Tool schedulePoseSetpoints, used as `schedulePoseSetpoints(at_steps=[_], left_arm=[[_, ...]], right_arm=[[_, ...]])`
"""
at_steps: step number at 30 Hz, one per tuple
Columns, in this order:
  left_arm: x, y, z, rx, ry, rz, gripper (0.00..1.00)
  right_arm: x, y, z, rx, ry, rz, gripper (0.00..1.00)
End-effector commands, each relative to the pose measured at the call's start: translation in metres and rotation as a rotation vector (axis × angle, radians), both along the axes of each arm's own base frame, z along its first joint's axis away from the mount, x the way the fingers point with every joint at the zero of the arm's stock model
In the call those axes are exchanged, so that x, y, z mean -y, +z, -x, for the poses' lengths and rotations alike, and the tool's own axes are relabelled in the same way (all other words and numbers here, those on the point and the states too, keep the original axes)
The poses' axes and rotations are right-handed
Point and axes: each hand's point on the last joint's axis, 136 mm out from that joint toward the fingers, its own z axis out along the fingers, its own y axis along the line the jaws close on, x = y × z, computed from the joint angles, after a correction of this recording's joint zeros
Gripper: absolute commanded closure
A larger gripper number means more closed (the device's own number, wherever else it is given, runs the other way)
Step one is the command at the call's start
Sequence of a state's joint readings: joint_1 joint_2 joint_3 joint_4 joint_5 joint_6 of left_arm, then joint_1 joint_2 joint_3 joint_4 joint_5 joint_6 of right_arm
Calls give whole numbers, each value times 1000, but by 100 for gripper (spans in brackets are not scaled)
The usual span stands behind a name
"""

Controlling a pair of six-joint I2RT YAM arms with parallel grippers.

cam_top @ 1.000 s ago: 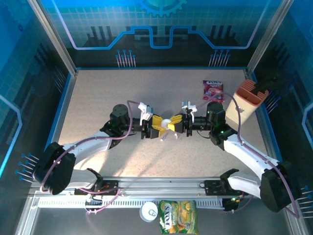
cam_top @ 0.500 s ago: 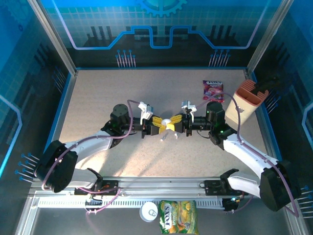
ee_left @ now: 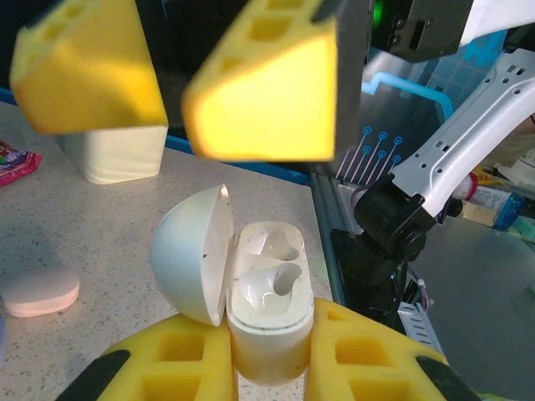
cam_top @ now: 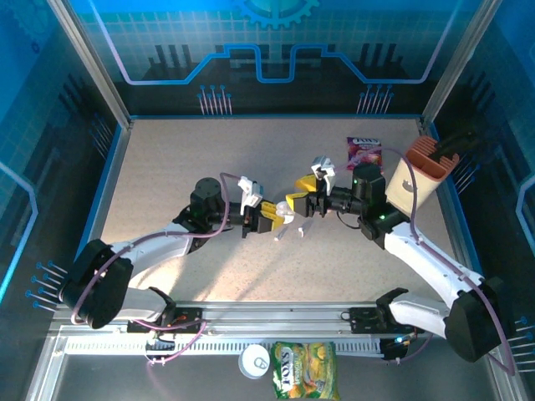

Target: Insert wireless bluetooth earbuds into charging case

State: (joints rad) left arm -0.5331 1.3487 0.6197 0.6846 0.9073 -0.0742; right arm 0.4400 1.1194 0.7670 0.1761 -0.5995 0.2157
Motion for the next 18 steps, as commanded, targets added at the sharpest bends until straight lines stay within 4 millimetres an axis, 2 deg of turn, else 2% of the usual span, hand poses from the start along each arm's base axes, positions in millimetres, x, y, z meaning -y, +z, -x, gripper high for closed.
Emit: schedulePoseSetpoints(at_steps=[1, 4, 6, 10, 12, 15, 18], left_arm=[[-1, 3, 8, 52, -26, -6, 85], [-2, -6, 3, 58, 6, -32, 85], [-2, -12, 0, 60, 25, -50, 85], [-3, -15, 1, 72, 26, -53, 84], [-4, -17, 2, 88, 24, -53, 83], [-4, -20, 4, 125, 16, -55, 83], [-5, -23, 4, 140, 23, -58, 83]], right_arm=[[0, 3, -3, 3, -21, 15, 37], [3, 17, 1, 33, -27, -35, 27], [12, 21, -5, 13, -101, -45, 25], [37, -1, -27, -133, -293, 39, 27], [42, -14, -28, -184, -318, 75, 27], [30, -19, -13, -159, -213, 70, 25], [12, -15, 13, -86, -51, 36, 22]])
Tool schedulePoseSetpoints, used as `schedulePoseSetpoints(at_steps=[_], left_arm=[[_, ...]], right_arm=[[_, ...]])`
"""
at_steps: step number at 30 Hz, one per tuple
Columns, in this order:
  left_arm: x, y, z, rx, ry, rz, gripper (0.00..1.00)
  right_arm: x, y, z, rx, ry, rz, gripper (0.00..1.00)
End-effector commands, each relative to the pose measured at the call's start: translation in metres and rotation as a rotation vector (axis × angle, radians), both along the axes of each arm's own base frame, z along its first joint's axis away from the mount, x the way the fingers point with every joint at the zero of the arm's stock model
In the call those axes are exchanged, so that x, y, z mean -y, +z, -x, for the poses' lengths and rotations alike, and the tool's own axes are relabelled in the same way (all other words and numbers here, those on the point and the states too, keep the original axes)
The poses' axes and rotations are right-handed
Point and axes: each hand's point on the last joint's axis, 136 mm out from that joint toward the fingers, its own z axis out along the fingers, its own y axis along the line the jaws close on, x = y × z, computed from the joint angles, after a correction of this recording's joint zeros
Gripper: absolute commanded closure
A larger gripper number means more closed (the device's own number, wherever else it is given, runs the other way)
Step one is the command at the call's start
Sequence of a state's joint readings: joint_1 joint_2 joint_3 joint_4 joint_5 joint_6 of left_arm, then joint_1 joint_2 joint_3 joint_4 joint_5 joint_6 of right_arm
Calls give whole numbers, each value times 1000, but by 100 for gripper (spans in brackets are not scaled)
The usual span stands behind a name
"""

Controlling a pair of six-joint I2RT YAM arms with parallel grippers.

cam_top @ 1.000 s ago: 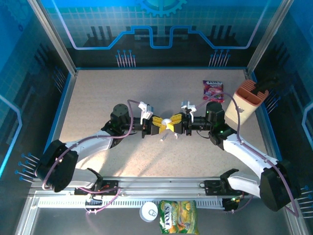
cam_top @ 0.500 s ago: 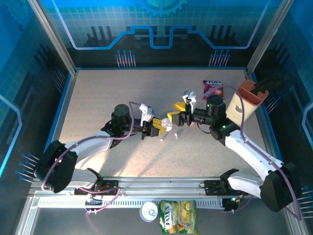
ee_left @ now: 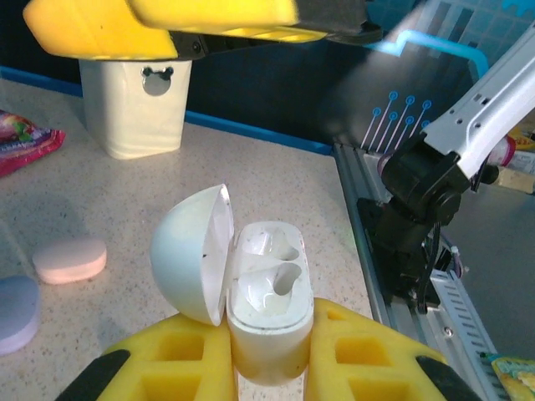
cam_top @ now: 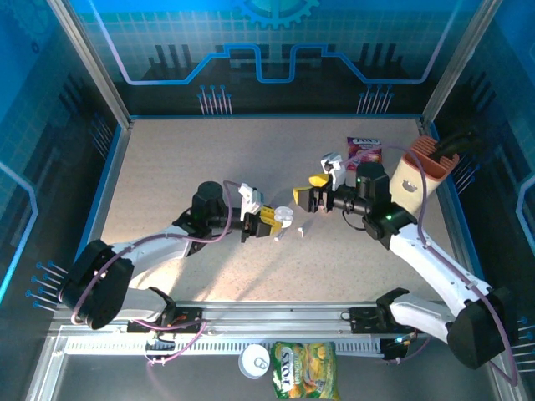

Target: Insert wireless bluetooth earbuds into charging case

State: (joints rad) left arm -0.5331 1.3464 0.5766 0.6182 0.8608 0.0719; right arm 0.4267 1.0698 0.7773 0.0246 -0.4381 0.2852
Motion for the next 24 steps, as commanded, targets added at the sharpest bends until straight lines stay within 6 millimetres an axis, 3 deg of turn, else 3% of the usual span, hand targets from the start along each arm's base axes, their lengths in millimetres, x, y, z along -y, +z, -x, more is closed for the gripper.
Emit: schedulePoseSetpoints(at_steps=[1, 5, 12, 21, 24], left_arm=[[0, 4, 4, 83, -12, 9, 83], [1, 5, 6, 88, -29, 16, 83], [-1, 10, 12, 123, -43, 29, 82], [-5, 2, 15, 132, -31, 23, 81], [-5, 3, 13, 127, -23, 20, 83]], right_arm=[[-18, 1, 33, 57, 180, -35, 19], [-25, -11, 35, 66, 194, -4, 17], [-25, -37, 15, 0, 126, 71, 19], [-15, -12, 14, 32, 61, 25, 20], [5, -25, -3, -60, -81, 31, 23]])
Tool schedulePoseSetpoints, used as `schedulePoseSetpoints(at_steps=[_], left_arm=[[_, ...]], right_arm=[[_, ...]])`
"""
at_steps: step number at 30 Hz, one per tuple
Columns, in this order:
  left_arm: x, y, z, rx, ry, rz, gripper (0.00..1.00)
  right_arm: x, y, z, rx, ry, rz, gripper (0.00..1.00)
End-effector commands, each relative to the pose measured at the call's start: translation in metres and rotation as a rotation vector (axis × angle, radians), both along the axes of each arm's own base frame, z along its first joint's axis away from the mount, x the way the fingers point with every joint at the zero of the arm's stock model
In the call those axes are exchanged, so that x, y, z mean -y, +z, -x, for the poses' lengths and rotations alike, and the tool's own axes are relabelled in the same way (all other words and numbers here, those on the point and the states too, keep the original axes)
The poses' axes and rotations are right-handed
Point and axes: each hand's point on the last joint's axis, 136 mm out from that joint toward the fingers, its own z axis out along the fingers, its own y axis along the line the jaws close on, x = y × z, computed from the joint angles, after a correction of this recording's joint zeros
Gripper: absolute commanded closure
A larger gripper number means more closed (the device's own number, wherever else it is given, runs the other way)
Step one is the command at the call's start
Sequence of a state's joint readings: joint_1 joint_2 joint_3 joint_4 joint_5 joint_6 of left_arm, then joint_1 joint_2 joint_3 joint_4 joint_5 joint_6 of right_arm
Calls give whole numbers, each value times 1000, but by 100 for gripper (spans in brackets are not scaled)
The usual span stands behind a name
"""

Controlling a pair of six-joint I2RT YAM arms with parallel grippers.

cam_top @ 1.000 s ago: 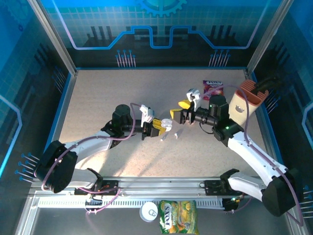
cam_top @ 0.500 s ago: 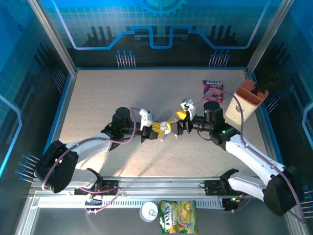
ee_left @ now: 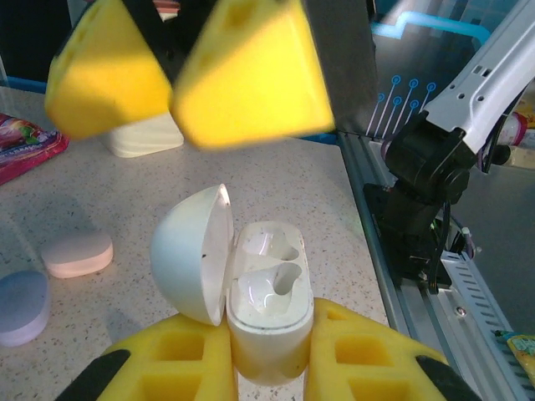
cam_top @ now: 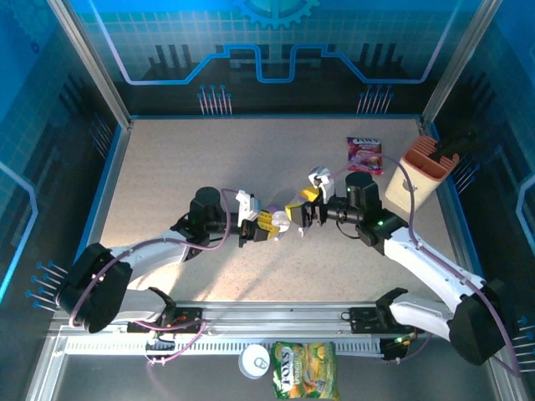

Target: Insert wireless bluetooth earbuds into charging case

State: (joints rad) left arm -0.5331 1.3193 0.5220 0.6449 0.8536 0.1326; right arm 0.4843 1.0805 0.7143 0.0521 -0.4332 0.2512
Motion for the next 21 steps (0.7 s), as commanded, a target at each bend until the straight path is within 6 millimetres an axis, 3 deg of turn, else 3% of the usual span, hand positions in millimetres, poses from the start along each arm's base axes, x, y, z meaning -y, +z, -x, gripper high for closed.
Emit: schedulePoseSetpoints(at_steps=[1, 4, 7, 13, 21], left_arm=[[0, 11, 4, 66, -18, 25, 83], [-1, 11, 1, 66, 10, 20, 84], [-5, 9, -3, 50, 61, 7, 84], [-10, 8, -1, 20, 94, 7, 83], [-16, 0, 2, 31, 120, -27, 82]], right_arm=[[27, -6, -24, -94, -195, 1, 25], [47, -35, -40, -275, -323, 49, 30], [56, -67, -44, -438, -397, 206, 38], [45, -122, -41, -626, -365, 445, 44], [30, -166, -37, -749, -277, 649, 55]])
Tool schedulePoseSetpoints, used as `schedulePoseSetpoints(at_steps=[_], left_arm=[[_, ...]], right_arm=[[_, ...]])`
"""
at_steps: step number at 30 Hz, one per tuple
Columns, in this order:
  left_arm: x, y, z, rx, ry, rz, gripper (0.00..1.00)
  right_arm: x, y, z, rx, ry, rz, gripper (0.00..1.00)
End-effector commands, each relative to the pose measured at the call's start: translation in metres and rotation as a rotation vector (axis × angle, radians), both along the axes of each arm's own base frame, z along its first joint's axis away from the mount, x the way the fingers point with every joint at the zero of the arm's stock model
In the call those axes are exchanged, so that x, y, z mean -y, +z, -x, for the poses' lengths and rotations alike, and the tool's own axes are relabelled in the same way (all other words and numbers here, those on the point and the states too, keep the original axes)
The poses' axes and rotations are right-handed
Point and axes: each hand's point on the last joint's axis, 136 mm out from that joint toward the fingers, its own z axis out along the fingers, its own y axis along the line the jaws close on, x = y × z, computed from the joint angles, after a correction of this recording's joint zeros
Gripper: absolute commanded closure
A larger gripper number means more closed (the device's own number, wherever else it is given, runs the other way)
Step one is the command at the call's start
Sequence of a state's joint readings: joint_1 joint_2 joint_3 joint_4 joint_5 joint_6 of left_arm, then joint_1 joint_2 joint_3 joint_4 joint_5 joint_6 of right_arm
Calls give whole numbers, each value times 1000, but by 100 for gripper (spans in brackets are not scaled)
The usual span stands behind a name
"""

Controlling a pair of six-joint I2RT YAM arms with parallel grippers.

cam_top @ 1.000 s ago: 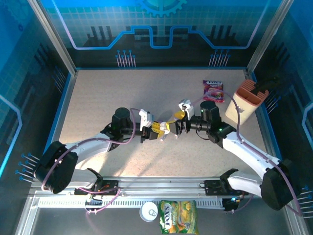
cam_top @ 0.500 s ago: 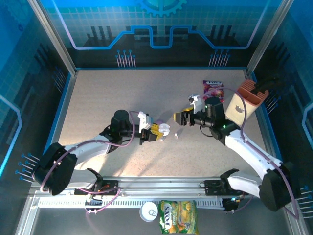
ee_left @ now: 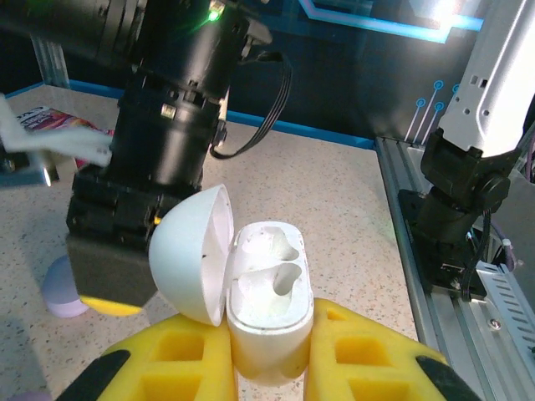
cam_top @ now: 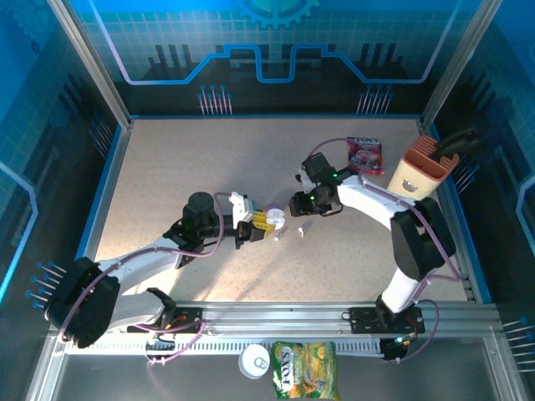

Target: Insert wireless bluetooth earbuds into charging case

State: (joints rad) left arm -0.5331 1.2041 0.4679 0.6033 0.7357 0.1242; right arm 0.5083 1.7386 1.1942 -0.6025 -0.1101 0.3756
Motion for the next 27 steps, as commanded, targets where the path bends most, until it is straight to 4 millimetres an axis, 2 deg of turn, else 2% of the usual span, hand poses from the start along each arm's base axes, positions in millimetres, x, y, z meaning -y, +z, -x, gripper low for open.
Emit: schedulePoseSetpoints(at_steps=[1, 10, 27], left_arm=[[-2, -4, 5, 11, 0, -17, 82], [-1, -9, 5, 14, -18, -41, 83], [0, -11, 5, 10, -23, -48, 83]], right_arm=[[9, -12, 13, -98, 31, 89, 56], [6, -37, 21, -194, 75, 115, 62], [3, -49, 34, -243, 92, 108, 69]])
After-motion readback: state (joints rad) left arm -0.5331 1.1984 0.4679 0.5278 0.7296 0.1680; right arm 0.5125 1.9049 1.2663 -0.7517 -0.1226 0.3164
